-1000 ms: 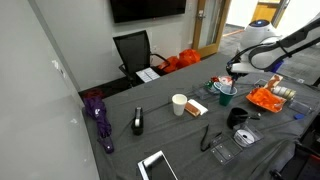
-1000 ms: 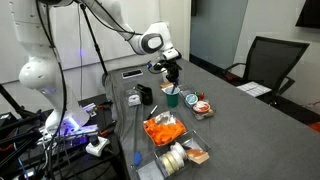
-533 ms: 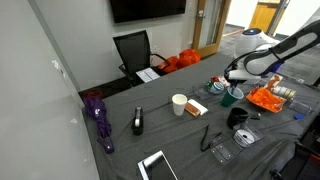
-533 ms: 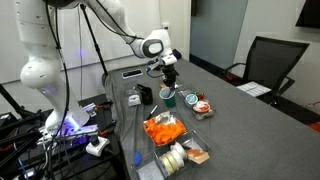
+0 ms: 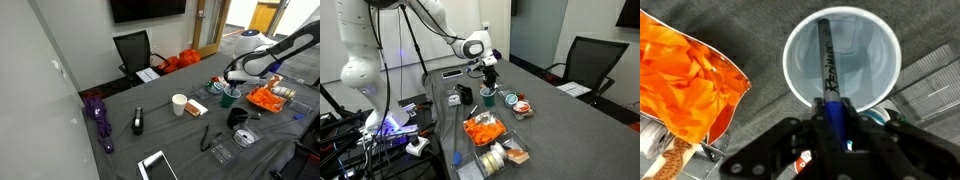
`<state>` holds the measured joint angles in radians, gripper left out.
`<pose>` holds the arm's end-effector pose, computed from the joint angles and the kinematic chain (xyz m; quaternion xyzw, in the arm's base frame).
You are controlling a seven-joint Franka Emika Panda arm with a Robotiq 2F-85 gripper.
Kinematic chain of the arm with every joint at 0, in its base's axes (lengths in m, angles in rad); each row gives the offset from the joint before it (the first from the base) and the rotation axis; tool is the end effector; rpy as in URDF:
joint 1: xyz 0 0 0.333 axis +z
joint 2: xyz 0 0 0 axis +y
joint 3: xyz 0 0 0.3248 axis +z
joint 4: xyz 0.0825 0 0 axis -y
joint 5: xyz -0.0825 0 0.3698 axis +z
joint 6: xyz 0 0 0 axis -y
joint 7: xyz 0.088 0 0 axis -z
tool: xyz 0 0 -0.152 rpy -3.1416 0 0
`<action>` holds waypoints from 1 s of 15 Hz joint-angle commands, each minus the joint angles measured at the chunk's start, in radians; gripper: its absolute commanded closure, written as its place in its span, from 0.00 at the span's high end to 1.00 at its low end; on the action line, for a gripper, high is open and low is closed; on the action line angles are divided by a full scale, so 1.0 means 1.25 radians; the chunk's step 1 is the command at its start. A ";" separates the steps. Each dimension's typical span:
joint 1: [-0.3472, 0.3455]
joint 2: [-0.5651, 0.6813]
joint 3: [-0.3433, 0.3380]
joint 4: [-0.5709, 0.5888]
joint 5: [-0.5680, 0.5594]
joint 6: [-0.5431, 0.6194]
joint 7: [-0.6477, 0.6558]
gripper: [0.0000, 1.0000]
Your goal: Se the green cup straight and put the marker inside it
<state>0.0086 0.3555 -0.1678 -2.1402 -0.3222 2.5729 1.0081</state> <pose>0.5714 -0.0947 0.2216 0.8957 -0.4265 0.0834 0.0943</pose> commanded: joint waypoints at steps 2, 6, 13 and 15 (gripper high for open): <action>0.019 0.011 -0.015 0.024 0.023 -0.036 -0.005 0.51; 0.021 0.006 -0.013 0.026 0.029 -0.047 -0.006 0.80; 0.022 0.004 -0.012 0.026 0.032 -0.051 -0.010 1.00; 0.021 0.004 -0.012 0.026 0.033 -0.052 -0.011 1.00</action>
<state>0.0209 0.3558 -0.1698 -2.1211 -0.3011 2.5372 1.0081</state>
